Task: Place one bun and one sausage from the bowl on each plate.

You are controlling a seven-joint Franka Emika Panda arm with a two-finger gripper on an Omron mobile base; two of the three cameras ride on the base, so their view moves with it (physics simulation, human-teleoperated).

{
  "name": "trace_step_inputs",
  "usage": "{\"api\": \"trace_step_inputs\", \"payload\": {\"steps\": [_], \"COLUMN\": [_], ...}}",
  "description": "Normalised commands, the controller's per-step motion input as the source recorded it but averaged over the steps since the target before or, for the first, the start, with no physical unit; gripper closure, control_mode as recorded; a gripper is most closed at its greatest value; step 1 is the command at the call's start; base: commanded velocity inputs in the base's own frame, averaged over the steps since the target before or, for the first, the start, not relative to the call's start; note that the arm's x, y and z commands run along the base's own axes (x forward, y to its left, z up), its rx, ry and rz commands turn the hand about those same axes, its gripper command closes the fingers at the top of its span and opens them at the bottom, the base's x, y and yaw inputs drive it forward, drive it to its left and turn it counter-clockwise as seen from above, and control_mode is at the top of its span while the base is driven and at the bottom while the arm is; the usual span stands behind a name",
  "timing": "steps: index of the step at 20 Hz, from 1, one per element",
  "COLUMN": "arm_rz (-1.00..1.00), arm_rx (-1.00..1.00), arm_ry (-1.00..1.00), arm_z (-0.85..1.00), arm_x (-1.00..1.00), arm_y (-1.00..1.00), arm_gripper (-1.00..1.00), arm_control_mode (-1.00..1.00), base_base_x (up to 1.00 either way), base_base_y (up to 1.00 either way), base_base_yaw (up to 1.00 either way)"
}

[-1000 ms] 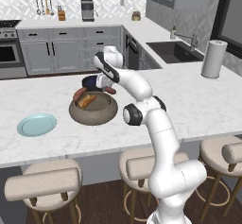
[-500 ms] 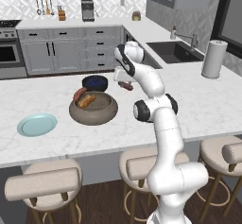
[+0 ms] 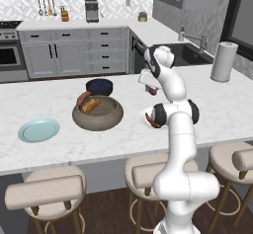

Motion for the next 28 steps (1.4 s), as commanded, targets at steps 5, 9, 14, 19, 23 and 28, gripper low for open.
{"api": "trace_step_inputs", "payload": {"steps": [5, 9, 14, 19, 23, 28], "arm_rz": [-0.17, -0.07, -0.04, 0.03, 0.0, 0.0], "arm_rx": [0.0, 0.0, 0.0, -0.02, 0.0, -0.05], "arm_ry": [0.06, 0.11, 0.06, -0.06, -0.22, -0.3], "arm_z": [-0.7, -0.82, -0.79, -0.38, 0.0, 0.0], "arm_x": [0.0, 0.0, 0.0, -0.06, -0.63, -0.81], "arm_y": [-0.48, -0.41, -0.48, -0.04, 0.0, 0.15], "arm_gripper": [1.0, 1.0, 1.0, 1.0, 1.0, 1.0], "arm_control_mode": [-1.0, -1.0, -1.0, -1.0, -1.0, -1.0], "base_base_x": [0.0, 0.0, 0.0, 0.0, 0.0, 0.0], "base_base_y": [0.0, 0.0, 0.0, 0.0, 0.0, 0.0], "base_base_yaw": [0.0, 0.0, 0.0, 0.0, 0.0, 0.0]}}
